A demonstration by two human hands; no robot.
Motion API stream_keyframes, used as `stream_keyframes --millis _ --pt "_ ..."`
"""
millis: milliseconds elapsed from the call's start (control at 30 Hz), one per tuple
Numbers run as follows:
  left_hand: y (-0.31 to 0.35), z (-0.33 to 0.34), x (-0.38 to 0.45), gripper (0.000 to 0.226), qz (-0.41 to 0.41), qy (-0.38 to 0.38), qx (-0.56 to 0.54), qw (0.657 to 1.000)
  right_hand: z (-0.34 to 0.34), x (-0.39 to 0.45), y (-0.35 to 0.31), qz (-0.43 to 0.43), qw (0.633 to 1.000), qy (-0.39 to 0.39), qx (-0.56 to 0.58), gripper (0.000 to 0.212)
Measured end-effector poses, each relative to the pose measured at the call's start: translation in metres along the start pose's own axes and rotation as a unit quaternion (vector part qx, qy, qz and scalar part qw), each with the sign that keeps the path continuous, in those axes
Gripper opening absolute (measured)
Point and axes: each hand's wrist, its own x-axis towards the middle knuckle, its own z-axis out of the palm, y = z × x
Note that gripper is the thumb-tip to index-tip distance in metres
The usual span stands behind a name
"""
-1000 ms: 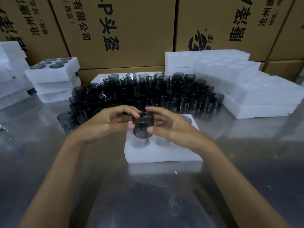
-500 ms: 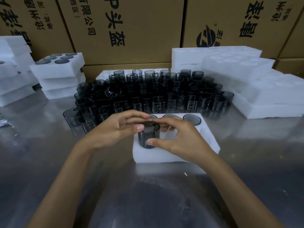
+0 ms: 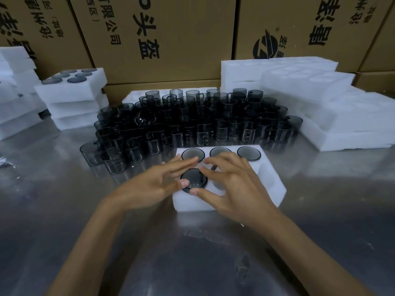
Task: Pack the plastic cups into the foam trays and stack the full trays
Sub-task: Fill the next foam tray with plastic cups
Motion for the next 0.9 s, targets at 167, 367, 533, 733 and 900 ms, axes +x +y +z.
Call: stream_keyframes --millis 167,367,533,733,900 --pt "-0.004 0.004 0.002 0.075 -0.016 0.039 0.034 0.999 0.002 0.004 -0.008 -0.027 0.998 0.004 -0.060 0.066" --pt "-0.009 0.001 0.009 0.086 -0.044 0.051 -0.006 0.998 -0.002 0.010 -0.024 -0.034 0.982 -0.005 -0.183 0.060" --pt "-0.013 0.006 0.005 0.082 -0.027 0.075 -0.145 0.986 -0.006 0.024 -0.028 0.017 0.990 -0.069 -0.121 0.058" --pt "-0.015 -0.005 0.006 0.037 -0.029 0.403 -0.066 0.912 -0.017 0.013 0.006 0.129 0.986 0.058 0.086 0.025" --pt "-0.056 -0.032 -0.007 0.033 -0.141 0.528 0.217 0.809 -0.031 0.013 0.051 0.217 0.963 0.129 0.092 0.021"
